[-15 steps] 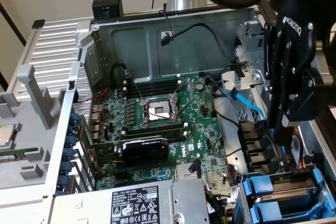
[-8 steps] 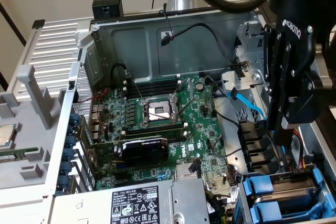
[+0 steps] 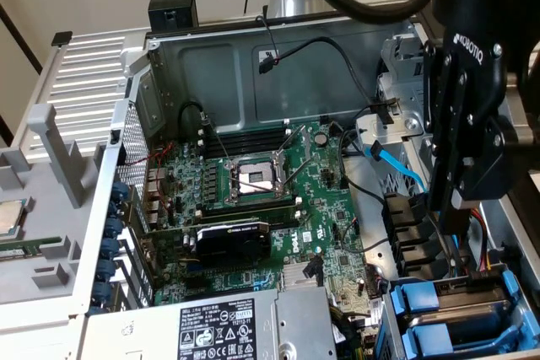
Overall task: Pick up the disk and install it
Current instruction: 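Insert the first disk wire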
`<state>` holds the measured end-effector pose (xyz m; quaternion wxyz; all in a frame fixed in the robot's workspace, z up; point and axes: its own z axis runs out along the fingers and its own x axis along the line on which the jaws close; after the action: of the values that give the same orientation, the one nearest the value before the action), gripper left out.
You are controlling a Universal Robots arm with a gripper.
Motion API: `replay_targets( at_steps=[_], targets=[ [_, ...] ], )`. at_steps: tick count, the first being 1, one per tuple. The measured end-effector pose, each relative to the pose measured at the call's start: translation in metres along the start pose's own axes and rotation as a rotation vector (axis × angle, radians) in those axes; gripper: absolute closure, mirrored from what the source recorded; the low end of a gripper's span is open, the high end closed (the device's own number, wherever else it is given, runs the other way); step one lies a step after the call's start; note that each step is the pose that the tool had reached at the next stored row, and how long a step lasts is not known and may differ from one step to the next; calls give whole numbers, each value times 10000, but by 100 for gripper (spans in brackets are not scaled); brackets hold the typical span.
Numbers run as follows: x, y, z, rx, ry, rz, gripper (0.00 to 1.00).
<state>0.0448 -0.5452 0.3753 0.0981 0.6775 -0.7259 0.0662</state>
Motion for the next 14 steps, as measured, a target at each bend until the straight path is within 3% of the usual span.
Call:
replay_targets(
  at_steps=[3, 6, 14],
  targets=[
    [0, -2, 1, -15, 1, -4, 71],
    [-1, -3, 1, -21, 1, -5, 84],
    [42, -7, 11, -22, -20, -6, 84]
  ],
)
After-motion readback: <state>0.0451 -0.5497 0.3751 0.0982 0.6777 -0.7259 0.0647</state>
